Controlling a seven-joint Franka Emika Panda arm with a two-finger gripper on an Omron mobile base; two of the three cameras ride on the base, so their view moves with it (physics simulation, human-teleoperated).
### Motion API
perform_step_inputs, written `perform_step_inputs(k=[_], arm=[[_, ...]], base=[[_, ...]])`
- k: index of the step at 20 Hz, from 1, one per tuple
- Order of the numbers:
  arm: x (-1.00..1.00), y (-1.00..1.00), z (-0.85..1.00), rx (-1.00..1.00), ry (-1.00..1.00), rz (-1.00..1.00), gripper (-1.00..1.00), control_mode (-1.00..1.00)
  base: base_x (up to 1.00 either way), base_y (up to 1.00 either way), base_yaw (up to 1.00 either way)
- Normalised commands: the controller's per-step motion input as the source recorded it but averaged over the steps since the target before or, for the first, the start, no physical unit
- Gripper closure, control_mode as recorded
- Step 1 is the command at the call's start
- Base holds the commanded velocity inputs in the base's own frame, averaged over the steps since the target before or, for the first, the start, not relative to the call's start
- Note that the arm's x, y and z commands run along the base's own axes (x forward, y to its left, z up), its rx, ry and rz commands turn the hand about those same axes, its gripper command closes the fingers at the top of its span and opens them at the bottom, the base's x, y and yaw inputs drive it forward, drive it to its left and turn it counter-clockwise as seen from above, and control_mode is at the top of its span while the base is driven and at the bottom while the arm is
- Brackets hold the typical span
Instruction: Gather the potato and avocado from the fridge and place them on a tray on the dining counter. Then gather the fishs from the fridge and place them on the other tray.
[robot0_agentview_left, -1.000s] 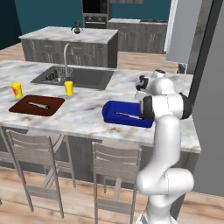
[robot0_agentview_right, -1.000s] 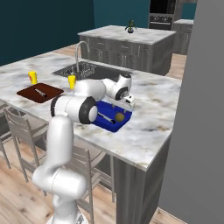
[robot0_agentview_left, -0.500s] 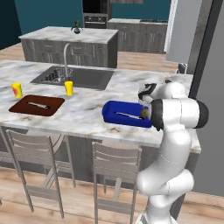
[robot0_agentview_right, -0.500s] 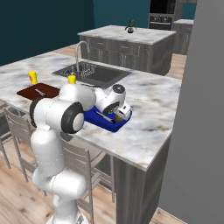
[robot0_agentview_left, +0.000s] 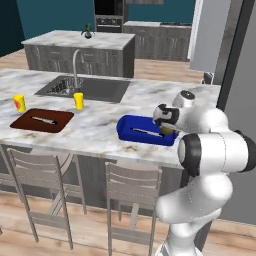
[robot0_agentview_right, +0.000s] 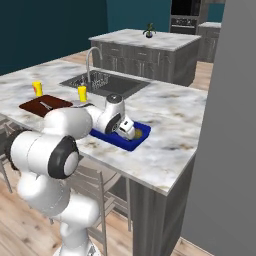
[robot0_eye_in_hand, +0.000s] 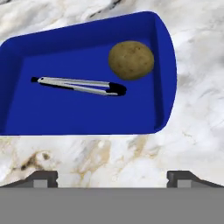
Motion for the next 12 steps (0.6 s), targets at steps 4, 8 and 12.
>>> perform_step_inputs(k=[4,8,12], arm=[[-0.85,0.09,0.78,0.00,0.22,0.00,-1.00,-1.00],[-0.92,0.05,0.64,0.00,0.12,-0.01,-1.00,-1.00],[-0.96,0.07,0.36,0.00,0.00,-0.03,-1.00,-1.00]], base=[[0.00,0.00,0.00],[0.00,0.00,0.00],[0.00,0.00,0.00]])
